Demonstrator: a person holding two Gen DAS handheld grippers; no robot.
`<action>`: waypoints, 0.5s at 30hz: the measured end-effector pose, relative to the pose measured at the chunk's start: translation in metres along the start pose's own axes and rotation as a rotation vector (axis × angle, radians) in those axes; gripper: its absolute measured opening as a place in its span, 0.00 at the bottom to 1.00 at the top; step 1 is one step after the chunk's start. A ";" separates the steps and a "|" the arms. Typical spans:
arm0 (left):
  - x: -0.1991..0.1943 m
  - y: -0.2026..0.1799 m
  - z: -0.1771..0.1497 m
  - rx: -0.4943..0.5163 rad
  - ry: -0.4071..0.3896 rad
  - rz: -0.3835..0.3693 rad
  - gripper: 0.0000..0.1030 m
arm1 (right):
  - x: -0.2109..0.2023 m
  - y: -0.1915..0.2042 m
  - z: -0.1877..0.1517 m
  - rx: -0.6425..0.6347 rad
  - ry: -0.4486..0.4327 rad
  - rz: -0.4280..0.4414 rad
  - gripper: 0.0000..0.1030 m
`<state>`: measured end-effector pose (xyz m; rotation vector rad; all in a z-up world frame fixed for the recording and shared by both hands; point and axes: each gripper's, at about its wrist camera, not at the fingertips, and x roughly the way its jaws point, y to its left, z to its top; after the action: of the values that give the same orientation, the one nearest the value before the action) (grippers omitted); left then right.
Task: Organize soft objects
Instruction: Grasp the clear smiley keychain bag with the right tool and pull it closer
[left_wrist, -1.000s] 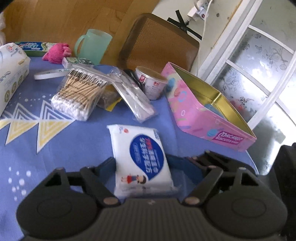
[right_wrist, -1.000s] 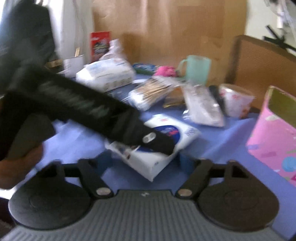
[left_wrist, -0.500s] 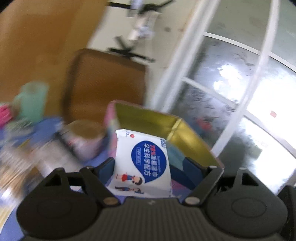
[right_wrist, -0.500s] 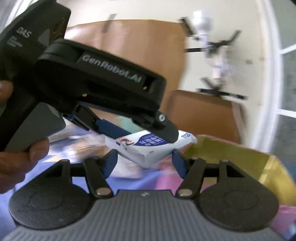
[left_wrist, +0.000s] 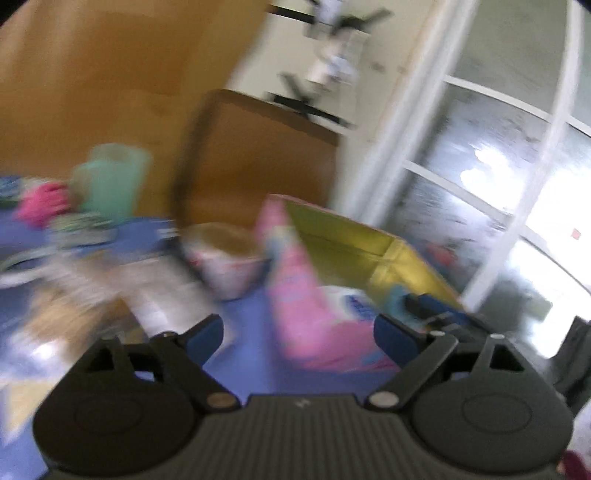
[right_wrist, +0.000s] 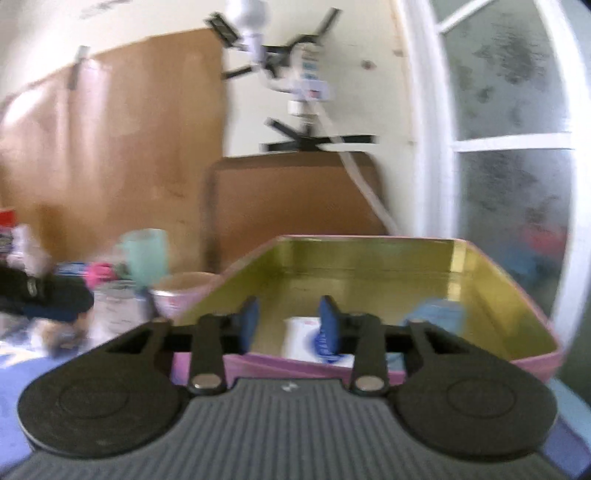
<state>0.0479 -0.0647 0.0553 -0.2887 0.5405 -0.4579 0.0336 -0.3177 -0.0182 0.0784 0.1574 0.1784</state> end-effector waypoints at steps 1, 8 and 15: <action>-0.010 0.014 -0.004 -0.026 -0.008 0.032 0.89 | -0.001 0.011 0.001 -0.005 -0.001 0.048 0.26; -0.051 0.090 -0.030 -0.164 -0.061 0.228 0.89 | 0.029 0.101 0.002 -0.173 0.145 0.323 0.34; -0.064 0.111 -0.038 -0.239 -0.127 0.178 0.90 | 0.091 0.152 -0.020 -0.365 0.249 0.279 0.43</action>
<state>0.0155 0.0566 0.0093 -0.4908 0.4916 -0.2002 0.0928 -0.1503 -0.0374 -0.2879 0.3594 0.4930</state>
